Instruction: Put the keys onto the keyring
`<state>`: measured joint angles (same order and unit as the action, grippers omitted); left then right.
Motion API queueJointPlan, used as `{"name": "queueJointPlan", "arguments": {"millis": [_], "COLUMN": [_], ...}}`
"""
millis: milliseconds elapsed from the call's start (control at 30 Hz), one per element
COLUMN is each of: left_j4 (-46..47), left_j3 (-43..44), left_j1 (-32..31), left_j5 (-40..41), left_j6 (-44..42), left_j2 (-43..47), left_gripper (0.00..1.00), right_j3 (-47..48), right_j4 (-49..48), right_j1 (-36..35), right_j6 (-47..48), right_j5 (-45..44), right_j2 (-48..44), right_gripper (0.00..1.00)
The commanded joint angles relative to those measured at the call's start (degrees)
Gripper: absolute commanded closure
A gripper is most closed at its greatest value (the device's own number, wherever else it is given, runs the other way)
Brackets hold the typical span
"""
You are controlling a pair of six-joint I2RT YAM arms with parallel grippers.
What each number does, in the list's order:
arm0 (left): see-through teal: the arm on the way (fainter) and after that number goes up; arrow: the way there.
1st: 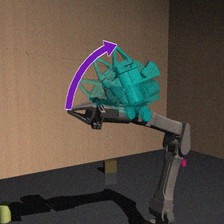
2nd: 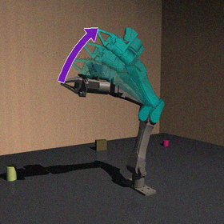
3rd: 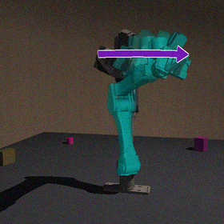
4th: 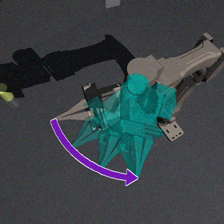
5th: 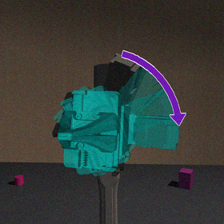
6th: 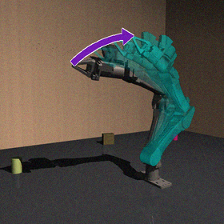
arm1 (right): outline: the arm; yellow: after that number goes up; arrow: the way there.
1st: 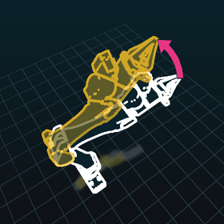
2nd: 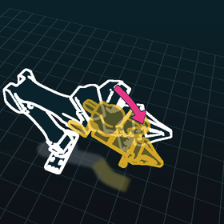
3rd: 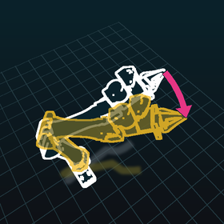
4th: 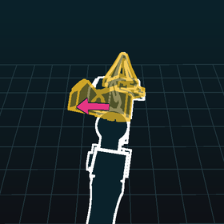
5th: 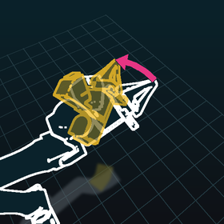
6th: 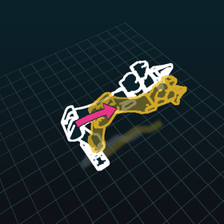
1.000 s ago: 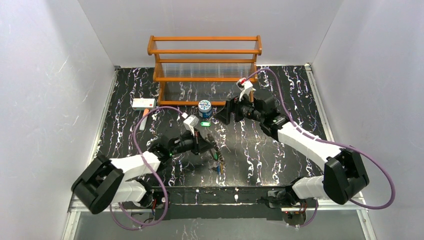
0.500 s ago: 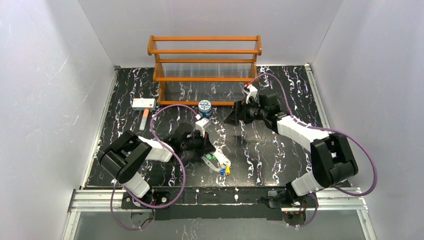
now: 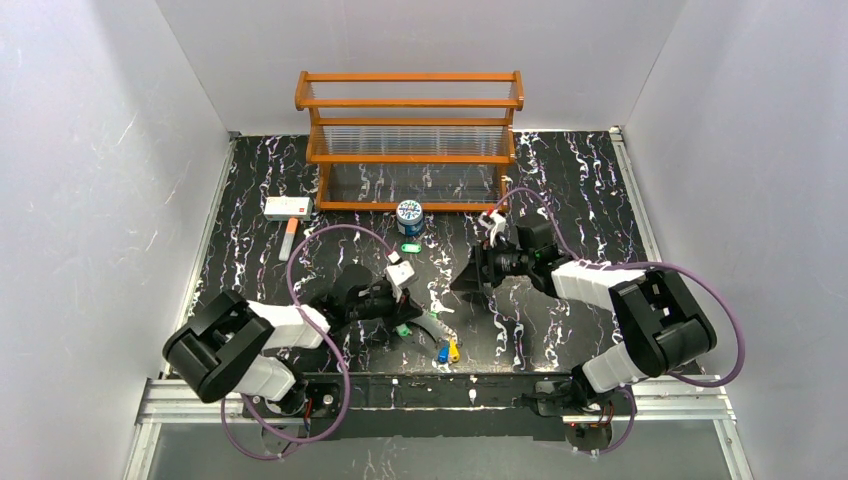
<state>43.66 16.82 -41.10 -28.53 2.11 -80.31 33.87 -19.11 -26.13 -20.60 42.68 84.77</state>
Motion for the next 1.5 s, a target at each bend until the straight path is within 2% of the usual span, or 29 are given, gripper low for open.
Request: {"name": "queueJointPlan", "arguments": {"millis": [0,133,267,400,533,600,667,867,967,1167,1467], "left_j4": [1.44,1.56,1.56,1.08,0.13,-0.25,-0.56,-1.07,-1.29,-1.47,-1.5], "left_j3": [-2.58,-4.89,-6.84,-8.43,-9.96,-10.18,-10.23,-10.31,-10.36,-10.58,-10.4], "left_j1": [-0.77,-1.07,-1.08,-1.16,-1.15,-1.17,-1.17,-1.13,-1.16,-1.17,-1.17], "left_j5": [-0.7,1.02,3.35,5.5,8.8,9.55,10.13,10.19,10.56,11.23,11.16], "left_j6": [-5.38,-5.93,-5.12,-2.92,-0.42,-0.28,-0.18,0.41,0.61,0.44,0.62], "left_j2": [4.89,8.66,12.33,15.53,19.14,20.5,21.33,22.19,22.63,23.18,22.58], "left_gripper": [1.0,1.0,1.0,1.0,1.0,1.0,1.0,1.0,1.0,1.0,1.0], "right_j3": [-1.96,-2.19,-0.86,3.32,11.2,18.06,26.76,37.77,41.78,44.77,45.61], "right_j4": [-3.32,-1.94,-1.85,-0.15,2.93,8.78,14.99,18.8,23.58,27.72,27.38], "right_j1": [-3.29,-7.26,-10.48,-10.52,-10.1,-9.08,-8.06,-7.98,-8.72,-10.89,-12.17], "right_j6": [-0.01,-1.44,-1.7,3.4,3.16,0.81,-1.28,-3.68,-2.05,0.59,0.94], "right_j5": [4.18,4.54,3.38,-2.12,-16.71,-20.24,-19.91,-20.66,-24.55,-30.81,-31.75], "right_j2": [-0.47,2.83,4.42,3.43,6.57,11.41,17.37,28.22,30.54,31.83,31.6], "right_gripper": [0.28,0.37,0.37,0.35,0.32,0.33,0.34,0.53,0.56,0.57,0.56]}}
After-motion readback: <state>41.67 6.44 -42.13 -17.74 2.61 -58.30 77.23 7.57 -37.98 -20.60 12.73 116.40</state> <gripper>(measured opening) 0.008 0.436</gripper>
